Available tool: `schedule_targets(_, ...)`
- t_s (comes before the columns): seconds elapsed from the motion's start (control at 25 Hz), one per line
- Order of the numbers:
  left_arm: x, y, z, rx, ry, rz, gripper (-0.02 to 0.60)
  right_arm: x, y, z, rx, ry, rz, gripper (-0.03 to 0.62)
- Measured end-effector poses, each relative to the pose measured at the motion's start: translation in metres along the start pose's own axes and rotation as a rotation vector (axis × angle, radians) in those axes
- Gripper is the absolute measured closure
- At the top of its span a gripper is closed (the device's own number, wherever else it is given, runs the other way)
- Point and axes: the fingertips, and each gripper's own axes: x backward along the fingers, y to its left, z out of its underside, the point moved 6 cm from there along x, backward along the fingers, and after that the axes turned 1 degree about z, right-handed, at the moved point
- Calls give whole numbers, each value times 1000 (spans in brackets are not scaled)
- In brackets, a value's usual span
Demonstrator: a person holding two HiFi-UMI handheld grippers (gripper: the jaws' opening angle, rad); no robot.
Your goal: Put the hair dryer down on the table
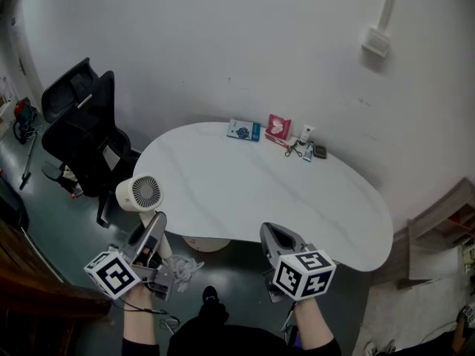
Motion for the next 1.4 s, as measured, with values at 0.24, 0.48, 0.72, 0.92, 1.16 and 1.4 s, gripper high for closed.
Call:
schedule_targets(0.24, -45, 28, -36, -12, 36, 21, 416, -45, 6, -17, -11, -5, 34, 592)
schedule_targets(0.48, -91, 45, -58, -36, 99, 59, 416, -73, 5, -29, -2, -4, 83, 592)
schedule_targets(0.72, -133, 50, -57, -65, 151, 92, 416, -87, -7, -34, 6, 5, 127, 592)
schedule_targets(0.92, -168, 54, -46, -83, 199, 106, 416, -100, -27, -40, -3, 16, 158, 592)
schedule_targets(1.16, -217, 60, -27, -75, 250, 113, 416, -115, -57, -56, -14, 14, 180, 592)
schedule_targets(1.4, -265, 63, -9, -55, 289, 124, 416, -128, -79, -66, -19, 25, 190, 592)
